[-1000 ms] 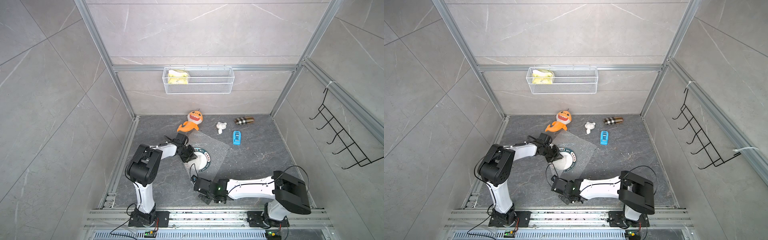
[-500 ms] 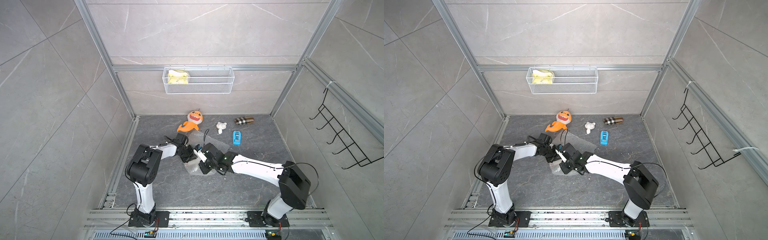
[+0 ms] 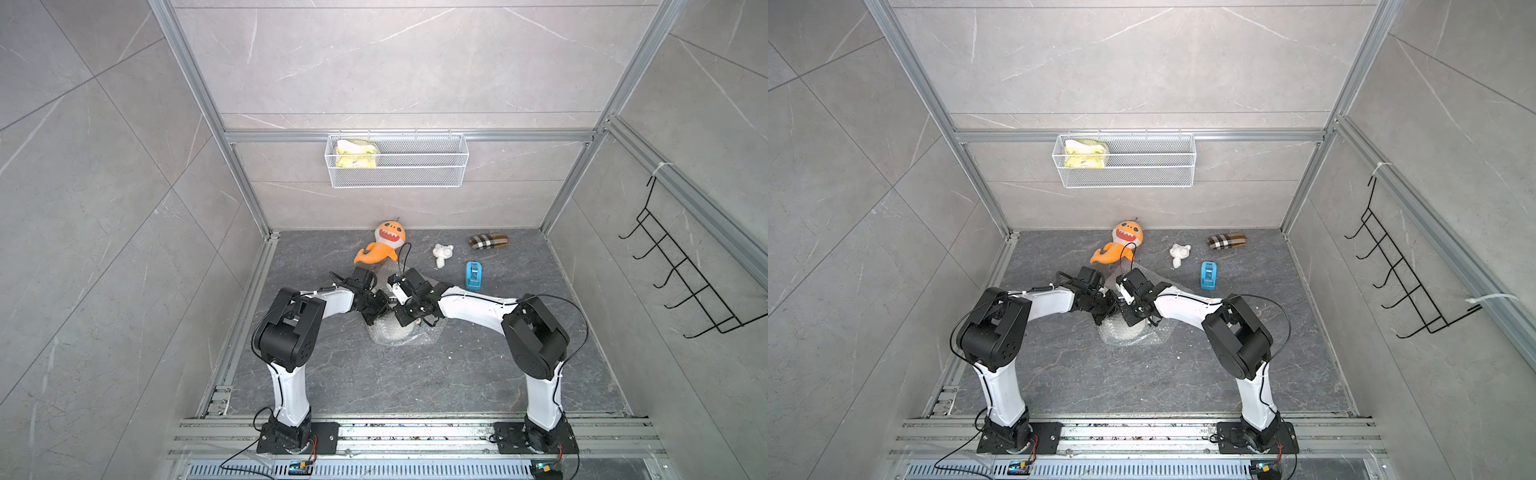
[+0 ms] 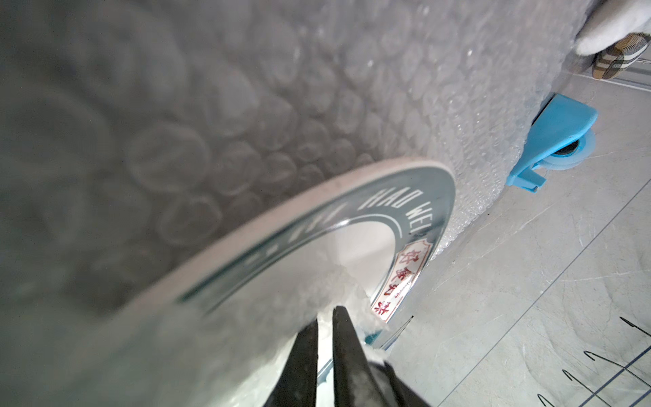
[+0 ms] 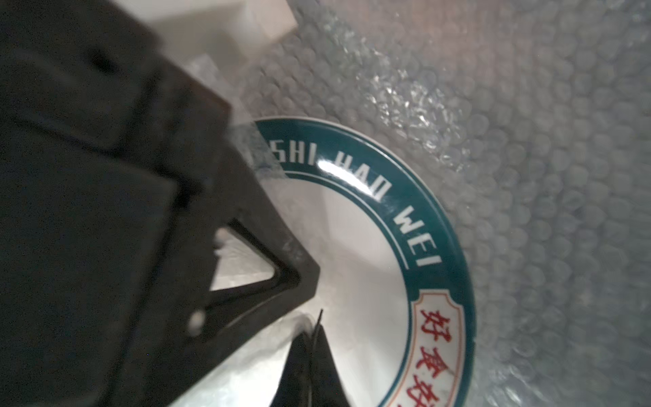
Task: Wrap dinner plates in bubble wrap
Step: Wrap the plate in the bubble wrap.
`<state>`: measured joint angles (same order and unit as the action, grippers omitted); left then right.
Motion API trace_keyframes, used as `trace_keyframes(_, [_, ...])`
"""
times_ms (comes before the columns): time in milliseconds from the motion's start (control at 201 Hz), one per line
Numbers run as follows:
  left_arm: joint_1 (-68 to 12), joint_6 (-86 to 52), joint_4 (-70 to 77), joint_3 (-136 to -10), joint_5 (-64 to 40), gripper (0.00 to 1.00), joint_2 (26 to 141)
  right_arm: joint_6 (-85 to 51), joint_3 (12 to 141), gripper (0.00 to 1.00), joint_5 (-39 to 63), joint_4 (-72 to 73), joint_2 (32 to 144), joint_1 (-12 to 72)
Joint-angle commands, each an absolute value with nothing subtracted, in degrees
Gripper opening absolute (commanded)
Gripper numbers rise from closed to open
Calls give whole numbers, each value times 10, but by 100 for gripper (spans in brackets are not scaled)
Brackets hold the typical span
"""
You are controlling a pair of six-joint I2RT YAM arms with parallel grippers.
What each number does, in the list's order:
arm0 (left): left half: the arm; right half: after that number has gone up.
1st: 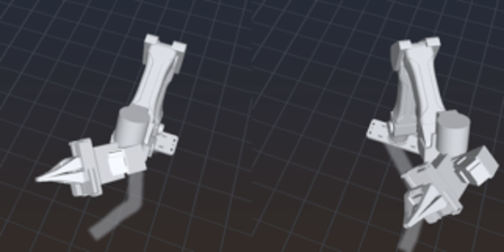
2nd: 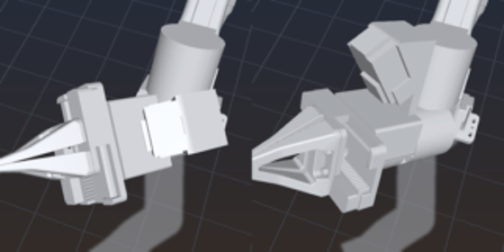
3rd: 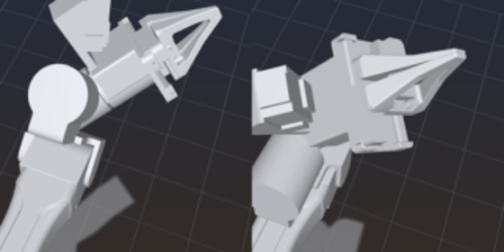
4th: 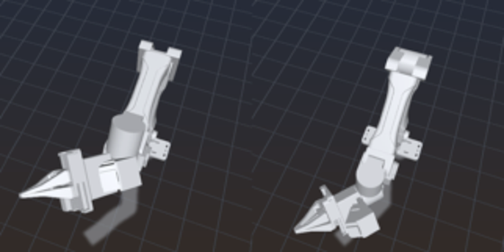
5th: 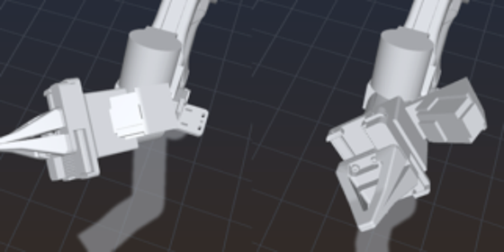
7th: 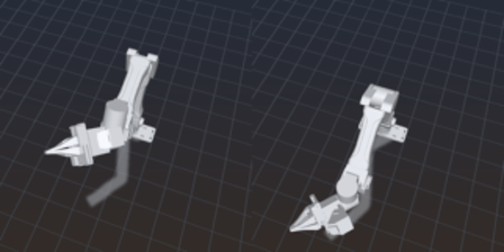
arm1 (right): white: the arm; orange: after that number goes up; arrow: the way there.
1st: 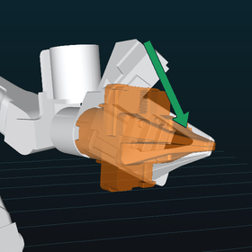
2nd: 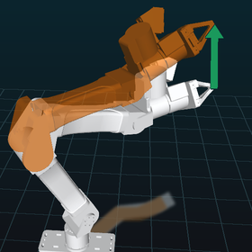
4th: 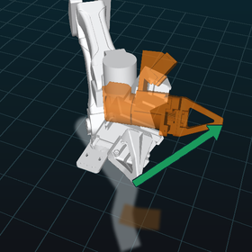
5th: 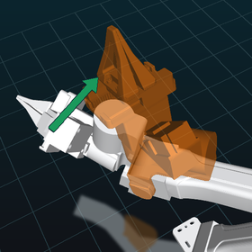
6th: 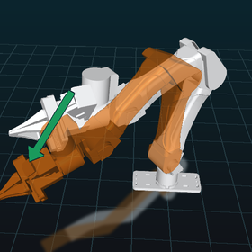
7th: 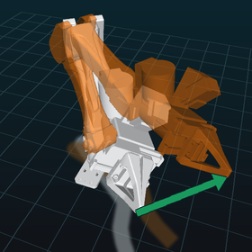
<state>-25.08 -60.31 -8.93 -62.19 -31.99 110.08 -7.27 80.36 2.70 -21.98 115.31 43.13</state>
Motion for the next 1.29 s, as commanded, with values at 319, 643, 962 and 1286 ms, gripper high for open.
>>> trace_keyframes(319, [-234,-610,-139,-611,-310,20,1103,-95,848,0,-38,-279,1218,417])
trace_keyframes(643, [-173,-606,-170,-644,-317,31,1000,-97,856,0,-28,-292,1242,414])
trace_keyframes(962, [-192,-657,-147,-578,-350,23,911,-101,872,0,-14,-304,1242,414])
trace_keyframes(1286, [-243,-681,-79,-548,-338,20,976,-106,882,0,18,-311,1230,412])
